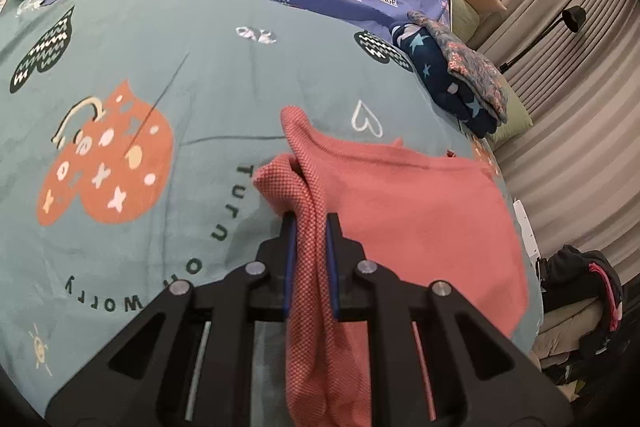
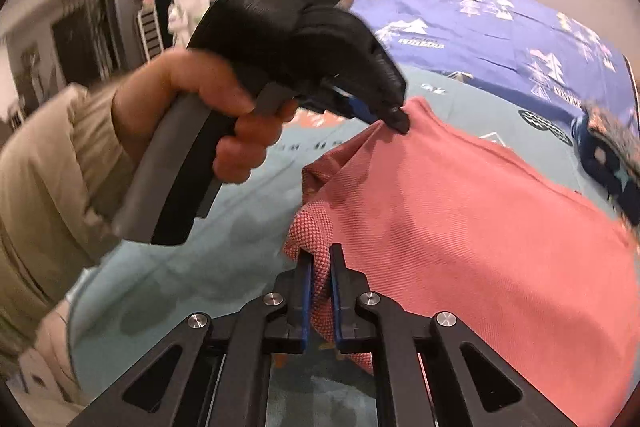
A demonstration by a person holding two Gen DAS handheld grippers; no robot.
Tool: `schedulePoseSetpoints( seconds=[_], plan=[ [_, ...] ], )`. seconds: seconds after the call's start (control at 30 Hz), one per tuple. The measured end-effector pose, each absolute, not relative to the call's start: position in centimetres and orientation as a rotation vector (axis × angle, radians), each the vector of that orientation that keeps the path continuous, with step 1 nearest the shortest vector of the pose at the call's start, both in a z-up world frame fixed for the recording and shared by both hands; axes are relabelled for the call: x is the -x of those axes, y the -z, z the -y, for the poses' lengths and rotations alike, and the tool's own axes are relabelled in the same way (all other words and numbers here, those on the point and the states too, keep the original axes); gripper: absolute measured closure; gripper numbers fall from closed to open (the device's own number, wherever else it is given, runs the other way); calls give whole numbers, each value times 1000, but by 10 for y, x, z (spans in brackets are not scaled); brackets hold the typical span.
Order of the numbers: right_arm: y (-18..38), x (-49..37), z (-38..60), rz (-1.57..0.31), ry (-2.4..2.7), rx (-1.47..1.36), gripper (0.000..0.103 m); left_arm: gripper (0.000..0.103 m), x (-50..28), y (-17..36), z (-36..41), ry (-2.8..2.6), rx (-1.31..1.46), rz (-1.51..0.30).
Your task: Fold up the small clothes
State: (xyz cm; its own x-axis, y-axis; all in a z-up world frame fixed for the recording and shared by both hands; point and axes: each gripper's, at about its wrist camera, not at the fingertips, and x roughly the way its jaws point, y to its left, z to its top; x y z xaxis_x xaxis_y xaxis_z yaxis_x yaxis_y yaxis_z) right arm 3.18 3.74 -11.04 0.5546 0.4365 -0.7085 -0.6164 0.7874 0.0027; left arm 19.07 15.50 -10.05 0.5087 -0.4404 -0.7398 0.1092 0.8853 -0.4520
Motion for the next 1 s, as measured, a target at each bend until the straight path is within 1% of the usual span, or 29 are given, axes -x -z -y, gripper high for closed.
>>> schedulePoseSetpoints(
  seconds=[0.33,0.5,0.77,0.9,1.0],
  plan=[
    [80,-33,11,-718,-649,61,97,88,-194,56,-122,331,297,-967],
    [65,-31,40,-684,-666,-25,98,89,-197,32,-89,341,260,-963],
    [44,-4,111,-587,-585,-155,98,89,-200,-4,3,428,131,-932],
    [43,3,159,-563,-497,-207,98,89,-205,-8,57,471,61,-942],
    [48,7,190,-566,-439,-250,98,90,-210,-1,103,499,12,-968]
  ],
)
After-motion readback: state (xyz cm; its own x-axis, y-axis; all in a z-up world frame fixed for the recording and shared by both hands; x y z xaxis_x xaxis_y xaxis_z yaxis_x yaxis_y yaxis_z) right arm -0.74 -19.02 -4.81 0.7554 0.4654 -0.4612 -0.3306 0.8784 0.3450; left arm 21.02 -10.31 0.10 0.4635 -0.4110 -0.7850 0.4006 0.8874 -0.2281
